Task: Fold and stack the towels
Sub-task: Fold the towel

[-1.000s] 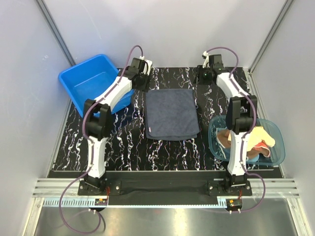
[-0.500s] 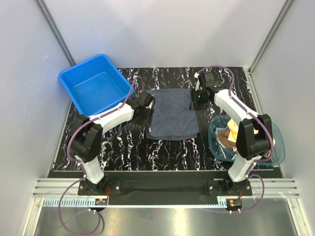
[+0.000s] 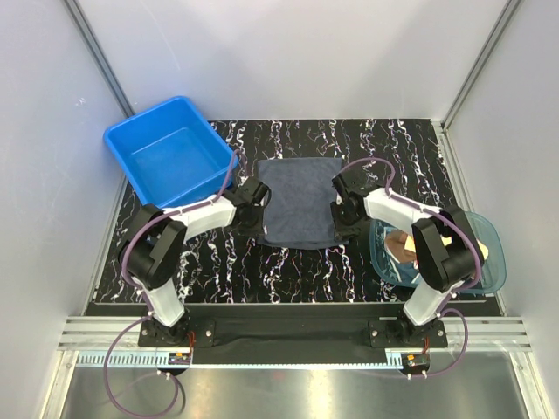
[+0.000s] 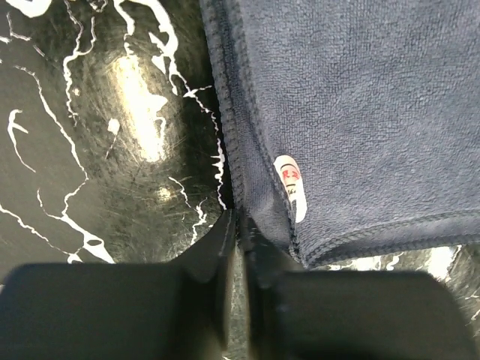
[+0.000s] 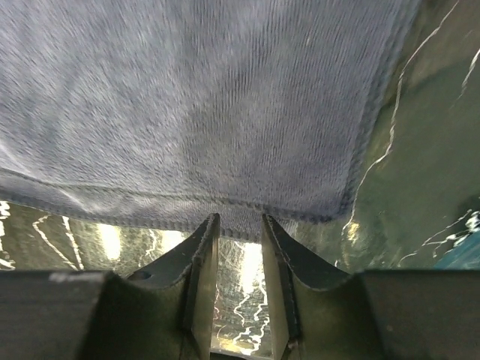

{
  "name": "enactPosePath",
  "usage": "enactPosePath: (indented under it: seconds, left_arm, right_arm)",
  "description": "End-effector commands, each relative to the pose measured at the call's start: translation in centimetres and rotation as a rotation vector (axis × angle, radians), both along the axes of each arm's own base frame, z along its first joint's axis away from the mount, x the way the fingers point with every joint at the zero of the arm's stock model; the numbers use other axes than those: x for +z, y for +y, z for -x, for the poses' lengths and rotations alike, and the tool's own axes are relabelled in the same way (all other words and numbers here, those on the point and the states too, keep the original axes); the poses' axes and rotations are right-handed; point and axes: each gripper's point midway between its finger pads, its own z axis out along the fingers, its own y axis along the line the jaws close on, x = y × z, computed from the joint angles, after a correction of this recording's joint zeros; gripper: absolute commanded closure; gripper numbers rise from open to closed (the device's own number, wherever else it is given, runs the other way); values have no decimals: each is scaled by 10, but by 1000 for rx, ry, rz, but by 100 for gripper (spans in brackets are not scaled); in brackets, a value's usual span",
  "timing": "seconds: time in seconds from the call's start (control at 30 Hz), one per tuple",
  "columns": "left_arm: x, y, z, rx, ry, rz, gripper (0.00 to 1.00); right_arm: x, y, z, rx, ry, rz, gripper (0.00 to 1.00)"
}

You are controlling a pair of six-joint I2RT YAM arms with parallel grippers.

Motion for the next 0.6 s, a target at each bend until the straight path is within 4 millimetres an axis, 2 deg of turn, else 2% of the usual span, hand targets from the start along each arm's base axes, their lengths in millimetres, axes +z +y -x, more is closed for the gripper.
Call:
enactPosePath:
  seconds: [0.0, 0.2, 0.23, 0.3, 0.37, 0.4, 0.57]
  left_arm:
    - [2, 9, 4, 34, -18, -22, 100]
    - [2, 25, 21, 71, 5, -55, 100]
    - [7, 25, 23, 80, 1, -43, 100]
    - [10, 26, 29, 88, 7, -24, 89]
    - [24, 23, 29, 96, -14, 8, 71]
    - [30, 21, 28, 97, -21, 20, 55]
    - [71, 3, 9, 92, -96, 107, 47]
  right_arm:
    - [8, 3, -1, -21, -75, 14, 65]
    - [0, 8, 24, 5, -41, 34, 67]
    - [1, 9, 25, 4, -45, 35, 67]
    - [7, 12, 28, 9, -47, 20, 66]
    - [16, 14, 27, -1, -58, 6, 66]
    - [25, 15, 24, -4, -77, -6, 64]
    - [60, 19, 6, -56, -151, -18, 62]
